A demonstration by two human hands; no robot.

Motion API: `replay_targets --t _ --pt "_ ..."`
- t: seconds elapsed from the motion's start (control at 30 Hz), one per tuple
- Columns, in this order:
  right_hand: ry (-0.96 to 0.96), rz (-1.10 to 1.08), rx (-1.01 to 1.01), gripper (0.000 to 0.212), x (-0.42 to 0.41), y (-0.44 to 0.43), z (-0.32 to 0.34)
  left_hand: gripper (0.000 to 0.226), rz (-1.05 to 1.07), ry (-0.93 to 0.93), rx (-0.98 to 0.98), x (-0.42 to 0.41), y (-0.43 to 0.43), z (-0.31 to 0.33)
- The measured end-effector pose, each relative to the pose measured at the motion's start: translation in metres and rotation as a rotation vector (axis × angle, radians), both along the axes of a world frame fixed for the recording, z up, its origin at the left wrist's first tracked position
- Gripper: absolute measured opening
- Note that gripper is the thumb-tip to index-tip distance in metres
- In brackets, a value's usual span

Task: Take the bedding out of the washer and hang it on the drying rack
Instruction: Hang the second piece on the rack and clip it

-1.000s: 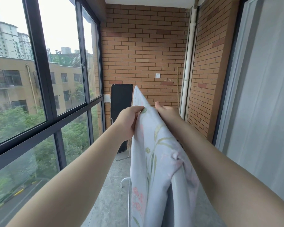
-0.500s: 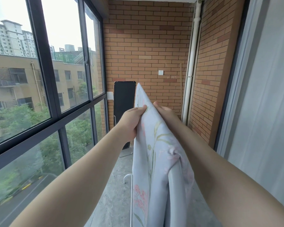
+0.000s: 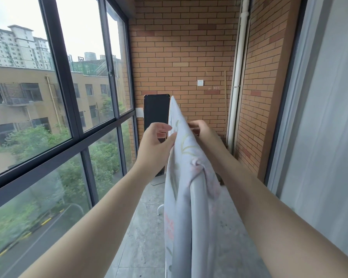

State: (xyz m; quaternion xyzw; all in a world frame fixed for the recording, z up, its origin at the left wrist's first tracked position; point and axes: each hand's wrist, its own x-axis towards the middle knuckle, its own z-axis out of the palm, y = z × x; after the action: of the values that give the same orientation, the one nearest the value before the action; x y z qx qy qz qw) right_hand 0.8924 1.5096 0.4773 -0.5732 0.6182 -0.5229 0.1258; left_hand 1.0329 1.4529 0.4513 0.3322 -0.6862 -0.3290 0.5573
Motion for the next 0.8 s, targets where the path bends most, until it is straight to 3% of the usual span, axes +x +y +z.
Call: replay_targets --t 0.13,0.27,0.53,0.8 --pt "-0.153 0.095 -0.057 0.026 0.015 0.032 -0.005 0.015 -0.025 0.013 -0.006 0.007 0.034 -0.005" --pt "-0.112 0.148 -0.114 0.010 0.019 0.058 -0.016 0.010 -0.005 0.082 0.051 0.018 0.070 -0.007" --pt "-0.106 0.149 -0.190 0.016 0.031 0.118 -0.034 0.006 -0.037 0.141 0.129 0.036 0.138 -0.022" --pt "-0.122 0.063 -0.200 0.017 0.045 0.176 -0.050 0.012 -0.054 0.141 0.029 0.055 0.182 -0.032"
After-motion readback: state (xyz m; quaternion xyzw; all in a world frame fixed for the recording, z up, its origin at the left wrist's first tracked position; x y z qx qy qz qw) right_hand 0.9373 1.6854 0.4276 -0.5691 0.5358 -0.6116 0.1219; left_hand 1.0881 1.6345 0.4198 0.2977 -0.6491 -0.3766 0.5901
